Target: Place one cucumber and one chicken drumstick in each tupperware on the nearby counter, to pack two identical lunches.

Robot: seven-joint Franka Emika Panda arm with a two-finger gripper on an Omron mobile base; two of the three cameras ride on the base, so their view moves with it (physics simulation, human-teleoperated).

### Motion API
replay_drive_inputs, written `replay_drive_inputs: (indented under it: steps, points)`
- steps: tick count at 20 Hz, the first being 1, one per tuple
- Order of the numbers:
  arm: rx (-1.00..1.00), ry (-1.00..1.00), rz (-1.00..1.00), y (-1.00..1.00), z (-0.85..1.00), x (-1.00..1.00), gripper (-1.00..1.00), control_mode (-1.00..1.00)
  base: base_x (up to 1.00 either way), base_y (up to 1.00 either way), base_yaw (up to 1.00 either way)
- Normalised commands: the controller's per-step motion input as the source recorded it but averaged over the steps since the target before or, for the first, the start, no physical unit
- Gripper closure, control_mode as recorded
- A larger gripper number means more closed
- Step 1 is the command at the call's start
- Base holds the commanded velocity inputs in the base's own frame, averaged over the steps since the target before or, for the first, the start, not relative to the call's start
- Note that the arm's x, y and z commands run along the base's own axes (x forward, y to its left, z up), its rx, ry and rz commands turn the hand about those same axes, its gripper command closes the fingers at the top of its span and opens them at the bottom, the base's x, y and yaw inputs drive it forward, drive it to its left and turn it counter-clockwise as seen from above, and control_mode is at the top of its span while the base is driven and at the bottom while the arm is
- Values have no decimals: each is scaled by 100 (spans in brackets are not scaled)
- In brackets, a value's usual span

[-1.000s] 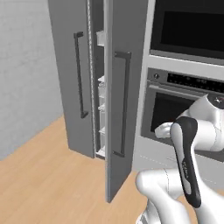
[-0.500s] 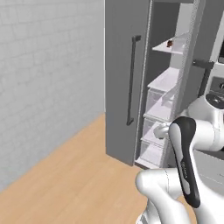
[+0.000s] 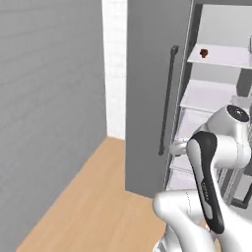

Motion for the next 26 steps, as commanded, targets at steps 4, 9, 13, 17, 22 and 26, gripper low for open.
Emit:
replay_drive_inputs:
  steps: [4, 9, 13, 17, 22, 26]
  points:
    - [0, 0, 0, 0, 0, 0, -100, 100, 72, 56, -69]
    - [0, 0, 0, 0, 0, 0, -100, 100, 62, 39, -65]
    - [0, 0, 0, 0, 0, 0, -100, 100, 50, 16, -56]
    - [0, 0, 0, 0, 0, 0, -100, 100, 29, 0, -34]
    - [0, 0, 0, 0, 0, 0, -100, 100, 23, -1, 0]
    - [0, 0, 0, 0, 0, 0, -100, 100, 17, -21, 0]
